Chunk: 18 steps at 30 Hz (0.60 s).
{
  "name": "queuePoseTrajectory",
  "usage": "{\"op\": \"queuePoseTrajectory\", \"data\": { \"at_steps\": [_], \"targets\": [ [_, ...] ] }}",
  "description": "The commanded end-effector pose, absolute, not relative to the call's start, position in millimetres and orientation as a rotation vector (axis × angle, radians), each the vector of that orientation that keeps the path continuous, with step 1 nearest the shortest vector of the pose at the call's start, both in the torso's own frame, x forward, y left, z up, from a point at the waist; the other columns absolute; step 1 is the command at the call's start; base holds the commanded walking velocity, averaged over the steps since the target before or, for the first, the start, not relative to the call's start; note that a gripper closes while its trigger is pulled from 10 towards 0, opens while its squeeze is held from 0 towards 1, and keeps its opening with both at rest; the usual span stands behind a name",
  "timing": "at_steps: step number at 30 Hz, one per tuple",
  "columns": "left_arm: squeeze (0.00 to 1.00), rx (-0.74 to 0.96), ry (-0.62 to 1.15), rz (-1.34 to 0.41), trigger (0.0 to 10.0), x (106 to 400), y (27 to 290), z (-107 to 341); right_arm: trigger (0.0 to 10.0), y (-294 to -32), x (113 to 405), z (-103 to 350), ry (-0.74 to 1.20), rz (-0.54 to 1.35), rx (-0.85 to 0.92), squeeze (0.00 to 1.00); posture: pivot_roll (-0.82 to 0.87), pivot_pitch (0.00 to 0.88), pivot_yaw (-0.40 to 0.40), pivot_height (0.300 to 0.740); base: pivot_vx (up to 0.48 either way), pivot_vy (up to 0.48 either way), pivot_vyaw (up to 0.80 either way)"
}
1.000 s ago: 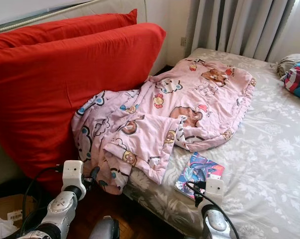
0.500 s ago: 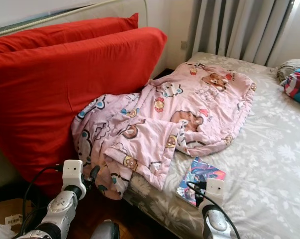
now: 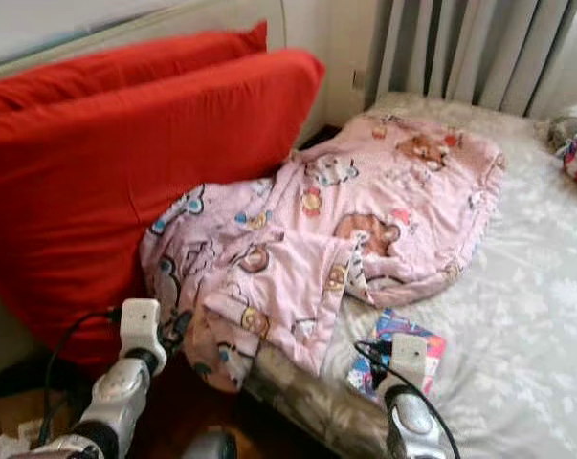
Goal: Clean up the room
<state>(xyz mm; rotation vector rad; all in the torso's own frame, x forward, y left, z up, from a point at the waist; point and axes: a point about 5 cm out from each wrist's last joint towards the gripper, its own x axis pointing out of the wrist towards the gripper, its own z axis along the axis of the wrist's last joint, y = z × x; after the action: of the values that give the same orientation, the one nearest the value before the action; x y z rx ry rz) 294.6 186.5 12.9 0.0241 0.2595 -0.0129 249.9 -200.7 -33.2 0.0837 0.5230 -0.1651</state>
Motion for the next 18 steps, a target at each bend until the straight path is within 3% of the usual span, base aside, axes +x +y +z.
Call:
{"op": "queuePoseTrajectory", "data": {
  "at_steps": [1, 18],
  "targets": [
    [0.00, 0.030, 0.263, -0.010, 10.0, 292.4, 190.2, 11.6, 10.0, -199.8, 248.4, -33.9, 0.514, -0.176, 0.103, 0.00, 0.05, 0.000, 0.027, 0.641, 0.000, 0.000, 0.00],
    [0.00, 0.033, 0.267, -0.023, 10.0, 293.6, 185.5, 11.5, 10.0, -204.3, 252.6, -29.9, 0.498, -0.225, 0.082, 0.00, 0.05, 0.000, 0.032, 0.611, 0.000, 0.000, 0.00]
  ]
}}
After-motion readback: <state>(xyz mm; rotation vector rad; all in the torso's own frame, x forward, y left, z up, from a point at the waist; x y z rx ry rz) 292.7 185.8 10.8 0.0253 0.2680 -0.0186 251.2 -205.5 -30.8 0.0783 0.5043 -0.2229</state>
